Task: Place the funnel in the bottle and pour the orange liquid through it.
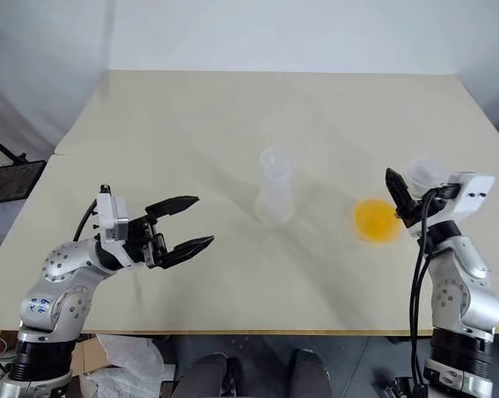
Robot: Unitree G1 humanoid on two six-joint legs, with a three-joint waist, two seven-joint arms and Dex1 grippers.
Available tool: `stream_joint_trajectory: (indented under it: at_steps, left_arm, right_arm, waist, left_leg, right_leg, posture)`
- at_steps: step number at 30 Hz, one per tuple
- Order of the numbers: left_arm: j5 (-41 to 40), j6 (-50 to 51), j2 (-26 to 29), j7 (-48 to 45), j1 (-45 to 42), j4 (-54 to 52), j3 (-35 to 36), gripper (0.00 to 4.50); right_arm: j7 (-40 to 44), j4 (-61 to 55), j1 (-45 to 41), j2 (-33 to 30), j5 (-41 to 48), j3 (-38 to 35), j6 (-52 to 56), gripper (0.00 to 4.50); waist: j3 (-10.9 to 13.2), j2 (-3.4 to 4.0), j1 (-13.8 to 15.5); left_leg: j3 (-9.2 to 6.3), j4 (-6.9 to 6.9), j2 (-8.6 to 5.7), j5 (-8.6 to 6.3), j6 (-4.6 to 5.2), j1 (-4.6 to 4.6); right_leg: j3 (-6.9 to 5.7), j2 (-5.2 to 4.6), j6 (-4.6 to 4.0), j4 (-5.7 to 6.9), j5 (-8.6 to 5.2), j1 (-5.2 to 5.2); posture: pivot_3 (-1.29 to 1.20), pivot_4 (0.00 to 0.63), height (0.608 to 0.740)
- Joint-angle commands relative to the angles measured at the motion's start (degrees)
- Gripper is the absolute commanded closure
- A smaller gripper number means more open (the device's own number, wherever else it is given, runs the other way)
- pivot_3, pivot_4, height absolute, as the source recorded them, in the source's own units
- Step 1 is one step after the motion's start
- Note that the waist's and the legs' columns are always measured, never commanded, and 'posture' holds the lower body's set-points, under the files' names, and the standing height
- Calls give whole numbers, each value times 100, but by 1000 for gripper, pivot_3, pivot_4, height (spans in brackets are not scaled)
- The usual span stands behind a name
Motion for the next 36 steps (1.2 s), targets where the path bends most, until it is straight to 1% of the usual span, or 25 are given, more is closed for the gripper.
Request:
stream_joint_trajectory:
  at_steps: [1, 3, 5, 8, 13, 17, 19, 23, 34, 36]
  left_arm:
    - [-69, -84, -37, 58, -123, -99, 26, 0]
    - [-71, -76, -37, 61, -154, -87, 21, 0]
    - [-68, -73, -44, 66, -180, -75, 8, 0]
    - [-53, -68, -70, 78, -205, -73, -30, 0]
    - [-38, -56, -113, 110, -210, -106, -73, 0]
    - [-24, -62, -133, 160, -214, -129, -99, 0]
    - [-10, -74, -153, 196, -218, -130, -115, 0]
    - [73, -136, -182, 246, -250, -96, -180, 0]
    - [173, -181, -317, 346, -367, -31, -303, 0]
    - [189, -187, -348, 363, -374, -33, -324, 0]
  right_arm:
    - [-199, -473, -319, -140, -350, 265, -71, 1867]
    - [-128, -599, -523, -306, -846, 648, -272, 1867]
    - [-291, -733, -767, -603, -1708, 1190, -294, 1867]
    - [-424, -800, -1089, -673, -2234, 1614, -319, 1867]
    - [-555, -720, -1417, -572, -2811, 1943, -555, 1867]
    - [-550, -619, -1634, -518, -3057, 2061, -919, 1867]
    - [-617, -449, -1802, -534, -3353, 2196, -1105, 1867]
    - [-697, -253, -1965, -620, -4078, 2484, -1904, 1867]
    - [-1313, 246, -2202, -800, -5772, 2924, -2638, 1867]
    - [-1398, 287, -2225, -811, -5970, 2954, -2715, 1867]
  waist:
    - [1, 3, -2]
    - [4, 7, -12]
    - [7, 12, -12]
    - [13, 20, -10]
    - [14, 19, 15]
    - [14, 19, -1]
    - [14, 19, -9]
    - [14, 19, -15]
    - [14, 18, -15]
    - [14, 18, -18]
  left_leg:
    - [0, 0, 0, 0, 0, 0]
    - [1, 0, 0, 0, 0, 0]
    - [2, -1, 0, 0, 0, 0]
    - [3, -3, -2, 0, 0, -4]
    - [-10, 0, -5, 0, -1, -15]
    - [-13, 0, -7, 0, -1, -20]
    - [-12, 0, -6, 0, -1, -19]
    - [-12, 0, -5, 0, -1, -19]
    - [-13, 0, -5, 1, -1, -20]
    - [-13, 0, -4, 1, -2, -20]
  right_leg:
    - [0, 0, 0, 0, 0, 0]
    - [0, 0, 0, 1, 0, -2]
    - [1, 0, 0, 1, 0, -4]
    - [0, -1, 0, -1, 0, -8]
    - [-16, -4, 0, -3, 0, -8]
    - [-21, -4, 2, -7, 1, -8]
    - [-22, -3, 2, -8, 1, -8]
    - [-23, -2, 2, -8, 1, -8]
    - [-24, -2, 2, -9, 1, -8]
    - [-24, -2, 2, -9, 1, -8]
  posture:
    - [0, 150, 740]
    - [0, 150, 740]
    - [0, 150, 740]
    - [0, 150, 740]
    - [0, 150, 740]
    - [0, 150, 740]
    - [0, 150, 740]
    - [0, 150, 740]
    - [0, 150, 740]
    - [0, 150, 740]
